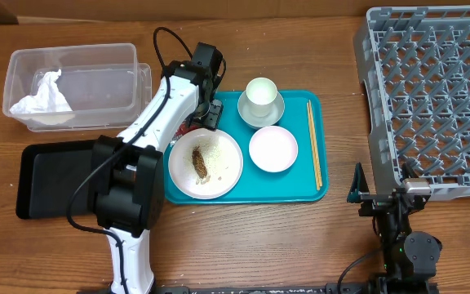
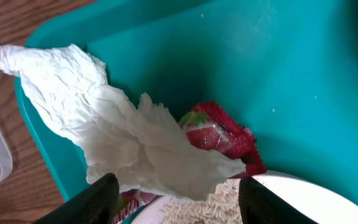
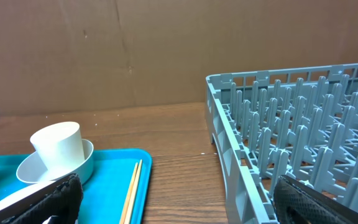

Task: Sort waste into correct bins and load items into the dishwasher
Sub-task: 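Reach the left gripper back to the remaining napkin on the tray, then carry the napkin with the left gripper and release it into the clear bin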

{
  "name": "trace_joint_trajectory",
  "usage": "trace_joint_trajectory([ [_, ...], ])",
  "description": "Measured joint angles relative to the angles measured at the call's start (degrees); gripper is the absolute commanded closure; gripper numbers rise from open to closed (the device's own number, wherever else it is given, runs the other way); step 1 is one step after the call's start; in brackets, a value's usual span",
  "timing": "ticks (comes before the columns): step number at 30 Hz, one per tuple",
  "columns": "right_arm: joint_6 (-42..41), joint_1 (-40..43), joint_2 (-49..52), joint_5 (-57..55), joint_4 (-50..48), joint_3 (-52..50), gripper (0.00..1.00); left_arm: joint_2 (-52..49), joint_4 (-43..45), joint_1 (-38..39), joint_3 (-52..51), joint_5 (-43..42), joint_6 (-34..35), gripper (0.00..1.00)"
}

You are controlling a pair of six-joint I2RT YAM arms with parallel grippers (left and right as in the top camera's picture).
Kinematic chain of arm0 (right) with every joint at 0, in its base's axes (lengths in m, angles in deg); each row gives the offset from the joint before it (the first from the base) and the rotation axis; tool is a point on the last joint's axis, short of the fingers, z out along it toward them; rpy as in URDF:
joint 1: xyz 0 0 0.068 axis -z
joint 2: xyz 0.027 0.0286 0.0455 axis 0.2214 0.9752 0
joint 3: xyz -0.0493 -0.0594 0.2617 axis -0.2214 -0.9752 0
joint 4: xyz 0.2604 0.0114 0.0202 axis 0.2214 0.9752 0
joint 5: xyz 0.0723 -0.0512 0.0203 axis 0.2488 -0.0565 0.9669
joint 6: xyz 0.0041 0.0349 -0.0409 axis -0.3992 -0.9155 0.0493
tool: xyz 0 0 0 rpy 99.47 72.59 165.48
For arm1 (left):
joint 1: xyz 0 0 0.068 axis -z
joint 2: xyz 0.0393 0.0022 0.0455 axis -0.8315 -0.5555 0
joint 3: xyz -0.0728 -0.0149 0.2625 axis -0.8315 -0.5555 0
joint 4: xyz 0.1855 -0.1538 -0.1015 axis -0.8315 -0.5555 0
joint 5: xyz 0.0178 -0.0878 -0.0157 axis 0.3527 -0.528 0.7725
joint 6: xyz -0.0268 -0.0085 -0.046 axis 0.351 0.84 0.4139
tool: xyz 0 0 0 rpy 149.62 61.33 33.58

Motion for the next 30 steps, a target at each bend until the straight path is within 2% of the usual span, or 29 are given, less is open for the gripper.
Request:
trace_joint_trajectory([
  [3,0.0,0.0,0.0,0.0,0.0,0.0,0.00,0.0,0.5,0.0,0.0,0.0,0.0,0.40],
  [8,0.0,0.0,0.0,0.0,0.0,0.0,0.00,0.0,1.3,0.0,0.0,0.0,-0.1,0.59],
  [13,0.0,0.0,0.0,0.0,0.0,0.0,0.00,0.0,2.0,0.0,-0.5,0.0,-0.2,0.53],
  [15,0.0,0.0,0.0,0.0,0.0,0.0,0.00,0.0,2.3,0.0,-1.0,0.0,-0.2,0.55],
  [20,0.0,0.0,0.0,0.0,0.0,0.0,0.00,0.0,2.8,0.0,-2.1,0.0,-0.2,0.73],
  [21,0.0,0.0,0.0,0.0,0.0,0.0,0.00,0.0,2.8,0.0,-2.1,0.0,-0.1,0.78],
  [22,0.0,0.0,0.0,0.0,0.0,0.0,0.00,0.0,2.8,0.0,-2.1,0.0,-0.1,0.89],
  [23,0.0,0.0,0.0,0.0,0.0,0.0,0.00,0.0,2.9,0.0,-2.1,0.0,0.0,0.96],
  [30,0.0,0.0,0.0,0.0,0.0,0.0,0.00,0.0,-0.2,0.0,-0.7,0.0,0.3,0.96],
])
